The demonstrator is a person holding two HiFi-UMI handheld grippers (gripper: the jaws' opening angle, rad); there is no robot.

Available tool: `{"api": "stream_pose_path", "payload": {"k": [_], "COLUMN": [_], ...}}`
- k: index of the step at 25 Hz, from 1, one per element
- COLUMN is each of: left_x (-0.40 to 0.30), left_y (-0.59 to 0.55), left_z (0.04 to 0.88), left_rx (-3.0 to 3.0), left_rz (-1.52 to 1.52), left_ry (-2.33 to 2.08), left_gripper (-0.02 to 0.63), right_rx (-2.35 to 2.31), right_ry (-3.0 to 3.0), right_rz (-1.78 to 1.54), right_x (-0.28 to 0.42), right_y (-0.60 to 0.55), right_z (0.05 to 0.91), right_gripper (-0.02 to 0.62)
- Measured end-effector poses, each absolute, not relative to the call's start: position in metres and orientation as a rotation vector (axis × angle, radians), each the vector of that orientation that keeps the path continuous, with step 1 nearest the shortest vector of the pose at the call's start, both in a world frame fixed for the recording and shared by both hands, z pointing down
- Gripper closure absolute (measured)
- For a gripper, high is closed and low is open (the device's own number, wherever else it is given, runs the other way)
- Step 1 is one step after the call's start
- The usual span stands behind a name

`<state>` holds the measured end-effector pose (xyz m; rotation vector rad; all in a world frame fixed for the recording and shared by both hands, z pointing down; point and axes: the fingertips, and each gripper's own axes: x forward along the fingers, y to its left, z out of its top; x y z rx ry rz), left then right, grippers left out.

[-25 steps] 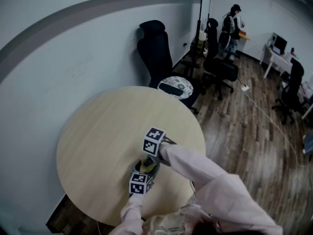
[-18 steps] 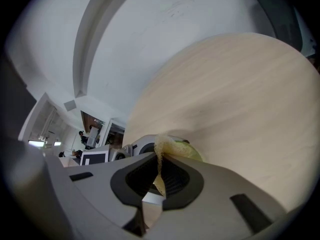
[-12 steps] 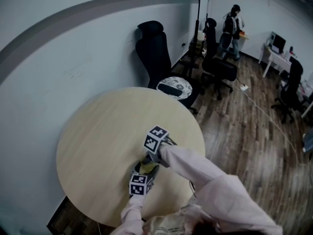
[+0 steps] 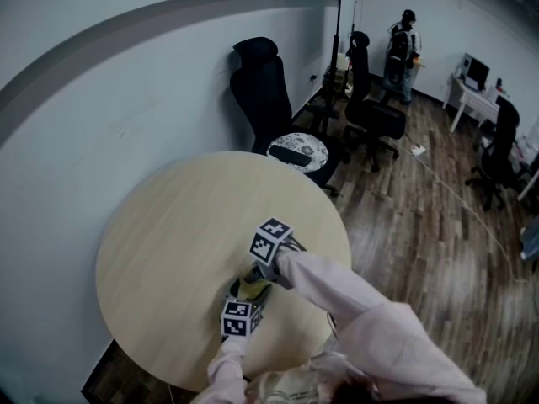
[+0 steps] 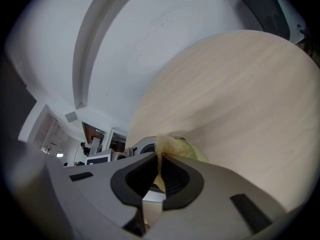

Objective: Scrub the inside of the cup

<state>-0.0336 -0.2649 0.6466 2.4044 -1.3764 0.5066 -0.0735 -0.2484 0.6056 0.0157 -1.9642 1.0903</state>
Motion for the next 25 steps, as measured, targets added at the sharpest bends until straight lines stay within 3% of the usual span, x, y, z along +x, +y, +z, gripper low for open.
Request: {"api": "stream_pose_path", "payload": {"k": [13,25], "left_x": [-0.034,-0.047], "left_y": [-0.263,-0.255], "left_z": [0.640,0.617], "left_rx": [2.414,2.407], "left_rz": [0.495,0.430], "left_ry": [-1.424,-1.496], "left_gripper": [0.179,0.178], "right_rx": [0.000,-0.018], "right_ry": [-1.978,-2.053], "right_rz": [1.091,1.134], "right_x": [-0.071,-0.064], "right_y": [-0.243,-0.246], "right_z": [0.605,0.589], "right_gripper": [0.571,0.571]}}
